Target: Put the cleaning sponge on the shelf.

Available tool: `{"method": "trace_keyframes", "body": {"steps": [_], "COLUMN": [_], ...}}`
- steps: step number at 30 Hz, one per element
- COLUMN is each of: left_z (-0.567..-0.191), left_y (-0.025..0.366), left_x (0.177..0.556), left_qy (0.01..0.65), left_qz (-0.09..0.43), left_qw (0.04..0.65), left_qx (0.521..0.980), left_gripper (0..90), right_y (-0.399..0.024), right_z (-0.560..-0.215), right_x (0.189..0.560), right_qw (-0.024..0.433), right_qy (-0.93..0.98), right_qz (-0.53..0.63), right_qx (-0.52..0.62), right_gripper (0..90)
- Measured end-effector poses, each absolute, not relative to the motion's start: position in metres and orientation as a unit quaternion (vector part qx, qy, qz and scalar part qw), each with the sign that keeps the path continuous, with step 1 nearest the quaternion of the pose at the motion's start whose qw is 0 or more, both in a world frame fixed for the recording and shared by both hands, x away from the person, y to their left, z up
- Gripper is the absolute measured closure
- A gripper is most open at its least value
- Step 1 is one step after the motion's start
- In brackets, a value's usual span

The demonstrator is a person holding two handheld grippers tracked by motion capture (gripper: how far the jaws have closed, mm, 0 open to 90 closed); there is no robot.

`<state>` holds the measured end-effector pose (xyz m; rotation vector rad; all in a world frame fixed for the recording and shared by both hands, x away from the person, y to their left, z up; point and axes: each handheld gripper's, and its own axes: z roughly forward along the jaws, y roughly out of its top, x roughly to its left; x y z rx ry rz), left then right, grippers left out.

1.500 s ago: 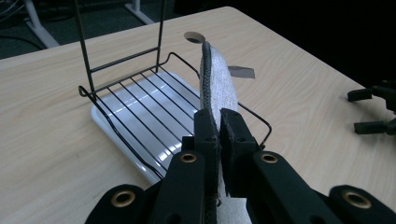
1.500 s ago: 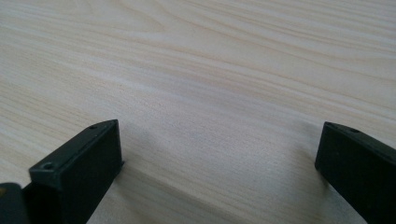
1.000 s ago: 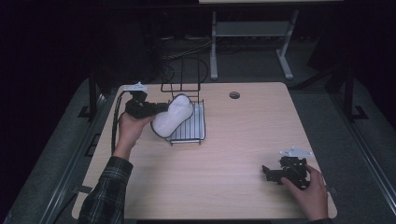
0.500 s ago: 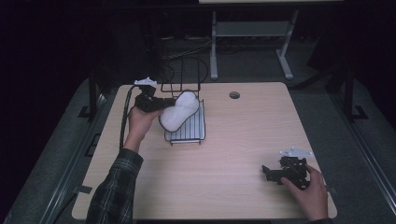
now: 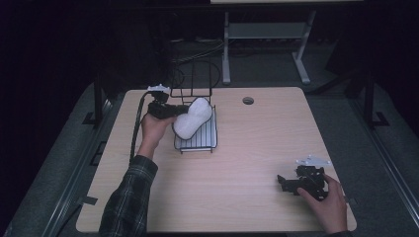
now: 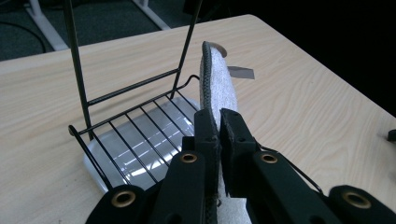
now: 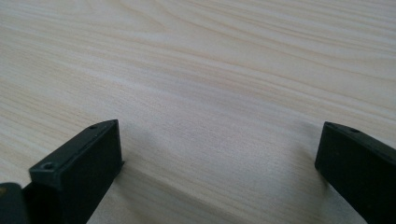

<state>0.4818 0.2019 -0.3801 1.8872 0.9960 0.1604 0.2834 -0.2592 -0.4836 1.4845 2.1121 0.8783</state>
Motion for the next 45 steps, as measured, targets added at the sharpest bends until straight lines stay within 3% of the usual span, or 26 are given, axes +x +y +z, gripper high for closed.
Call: {"method": "trace_keyframes", "body": {"steps": [24, 34, 40, 45], "left_z": [-0.399, -0.398, -0.403, -0.409], "left_y": [0.198, 0.202, 0.211, 0.212], "left_x": [0.490, 0.486, 0.474, 0.462], "left_qy": [0.425, 0.424, 0.413, 0.407], "left_qz": [0.083, 0.103, 0.101, 0.097], "left_qw": [0.439, 0.429, 0.430, 0.430], "left_qx": [0.787, 0.791, 0.797, 0.800], "left_gripper": [83.5, 71.5, 89.6, 89.8], "right_y": [-0.259, -0.259, -0.259, -0.259], "right_z": [-0.484, -0.484, -0.484, -0.484], "right_x": [0.283, 0.283, 0.283, 0.283], "right_qw": [0.206, 0.206, 0.206, 0.206], "right_qy": [0.758, 0.758, 0.758, 0.758], "right_qz": [0.315, 0.315, 0.315, 0.315], "right_qx": [0.533, 0.533, 0.533, 0.533], "right_gripper": [0.1, 0.1, 0.1, 0.1]}}
